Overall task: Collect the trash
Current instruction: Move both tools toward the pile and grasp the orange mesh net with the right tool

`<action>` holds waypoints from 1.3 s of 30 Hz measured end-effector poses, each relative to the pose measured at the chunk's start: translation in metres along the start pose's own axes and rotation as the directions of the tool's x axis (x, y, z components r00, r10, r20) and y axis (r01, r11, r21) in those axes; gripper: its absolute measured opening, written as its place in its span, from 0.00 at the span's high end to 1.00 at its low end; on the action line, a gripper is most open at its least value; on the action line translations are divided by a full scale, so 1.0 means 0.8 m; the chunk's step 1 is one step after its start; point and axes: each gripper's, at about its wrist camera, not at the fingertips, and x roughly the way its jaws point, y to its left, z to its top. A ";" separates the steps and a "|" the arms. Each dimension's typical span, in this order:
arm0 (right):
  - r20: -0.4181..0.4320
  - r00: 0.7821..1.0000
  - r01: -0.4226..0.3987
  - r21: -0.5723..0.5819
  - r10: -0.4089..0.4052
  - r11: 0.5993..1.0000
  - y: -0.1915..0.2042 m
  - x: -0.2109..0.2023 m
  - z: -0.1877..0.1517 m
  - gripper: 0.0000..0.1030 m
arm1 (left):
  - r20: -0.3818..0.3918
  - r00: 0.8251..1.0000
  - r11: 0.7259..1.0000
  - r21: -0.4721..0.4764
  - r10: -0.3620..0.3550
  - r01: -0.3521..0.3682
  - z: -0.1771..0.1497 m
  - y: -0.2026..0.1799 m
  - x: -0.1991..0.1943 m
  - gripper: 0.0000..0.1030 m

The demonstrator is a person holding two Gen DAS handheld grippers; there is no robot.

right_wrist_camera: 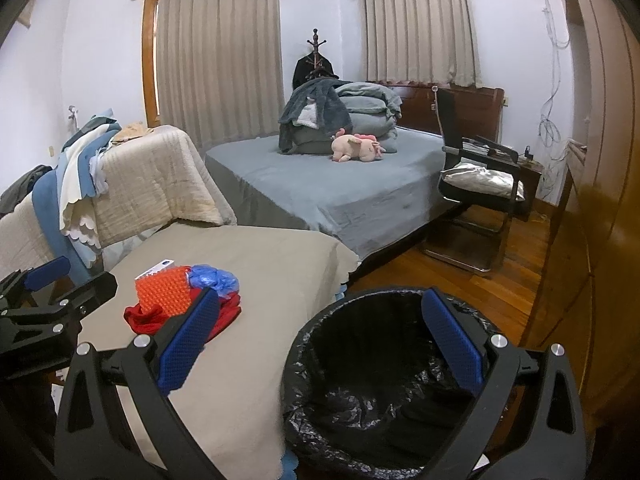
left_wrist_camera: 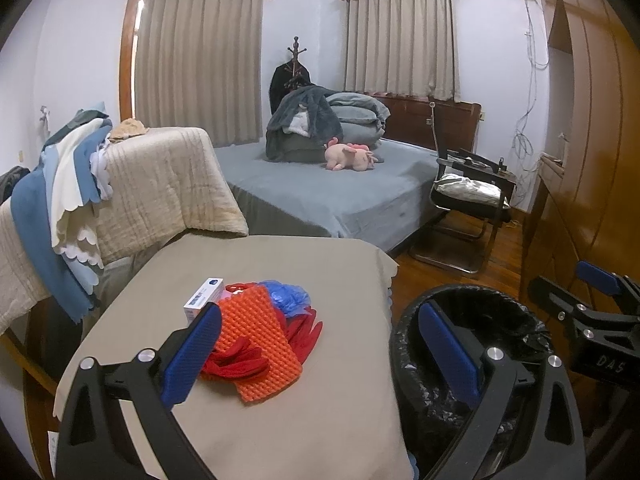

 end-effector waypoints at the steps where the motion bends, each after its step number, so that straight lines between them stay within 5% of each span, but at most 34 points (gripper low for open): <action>1: -0.002 1.000 -0.002 -0.002 0.002 1.000 0.002 0.002 0.001 0.05 | -0.001 1.000 1.000 0.000 0.003 -0.003 -0.001 0.001 0.001 0.06; 9: -0.036 0.999 -0.034 0.010 0.034 0.999 0.019 0.038 0.002 0.05 | 0.022 0.997 0.997 -0.009 0.078 -0.078 -0.011 0.034 0.014 0.06; 27: -0.165 0.971 -0.182 -0.055 0.171 0.982 0.125 0.184 -0.043 0.06 | -0.067 0.980 0.978 -0.082 0.189 -0.194 -0.068 0.154 0.084 0.06; 32: -0.205 0.962 -0.201 -0.093 0.179 0.975 0.156 0.213 -0.062 0.22 | -0.113 0.980 0.981 -0.084 0.164 -0.174 -0.087 0.166 0.112 0.15; 39: -0.244 0.951 -0.220 -0.105 0.189 0.970 0.166 0.239 -0.075 0.29 | -0.148 0.977 0.983 -0.081 0.154 -0.168 -0.103 0.170 0.137 0.22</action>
